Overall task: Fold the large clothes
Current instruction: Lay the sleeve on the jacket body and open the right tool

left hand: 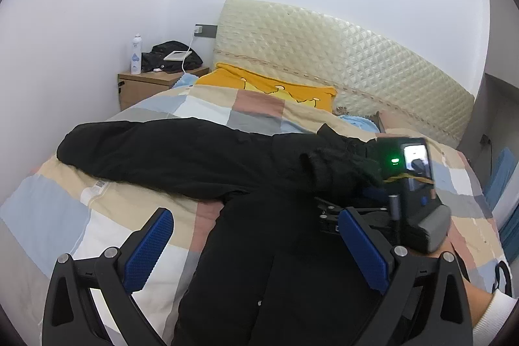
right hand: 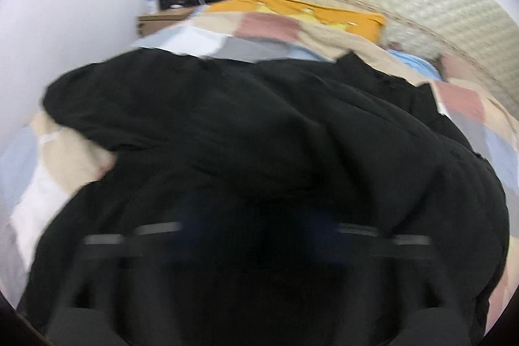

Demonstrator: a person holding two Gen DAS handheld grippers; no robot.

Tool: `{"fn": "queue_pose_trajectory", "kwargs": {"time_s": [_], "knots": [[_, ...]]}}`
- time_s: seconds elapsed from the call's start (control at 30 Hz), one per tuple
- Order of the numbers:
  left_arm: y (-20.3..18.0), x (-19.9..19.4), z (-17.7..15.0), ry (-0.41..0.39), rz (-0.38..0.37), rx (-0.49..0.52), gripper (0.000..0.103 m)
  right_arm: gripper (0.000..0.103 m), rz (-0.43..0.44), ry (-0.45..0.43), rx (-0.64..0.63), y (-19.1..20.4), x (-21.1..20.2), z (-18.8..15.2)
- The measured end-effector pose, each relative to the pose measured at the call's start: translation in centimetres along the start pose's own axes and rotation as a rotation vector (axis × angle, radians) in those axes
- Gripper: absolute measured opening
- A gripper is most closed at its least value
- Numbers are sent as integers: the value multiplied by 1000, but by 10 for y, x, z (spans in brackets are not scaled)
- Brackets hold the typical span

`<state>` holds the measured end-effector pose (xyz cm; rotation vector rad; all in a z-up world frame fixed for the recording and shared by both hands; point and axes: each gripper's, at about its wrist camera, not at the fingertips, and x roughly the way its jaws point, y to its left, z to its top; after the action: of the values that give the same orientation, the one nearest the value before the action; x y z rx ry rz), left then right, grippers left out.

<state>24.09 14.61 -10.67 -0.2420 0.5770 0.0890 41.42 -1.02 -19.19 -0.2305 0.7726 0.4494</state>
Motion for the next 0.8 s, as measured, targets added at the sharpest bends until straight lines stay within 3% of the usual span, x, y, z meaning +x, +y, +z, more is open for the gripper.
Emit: {"fn": "queue_pose_trajectory", "kwargs": {"time_s": [0.13,0.27,0.47,0.57,0.63,0.8], "knots": [[2,-5,2,1,-9,-17,103,103,40,-44,9,3,-22,11],[0,-10,3,-9,-7,-13,103,103,-20,-102,-12,-14,-44,20],[0,-3,3,7,-13,-24,103,103,7,-65,102,-54,-35,19],[-1,1,0,21,20,0,103,102,56,-71,111,-44,-26,15],[3,5,-1,34,21,-15,103,94,75,-64,99,-33,-16,14],[6,11,-3,41,31,-16,103,90,29,2,-26,7,28,10]]}}
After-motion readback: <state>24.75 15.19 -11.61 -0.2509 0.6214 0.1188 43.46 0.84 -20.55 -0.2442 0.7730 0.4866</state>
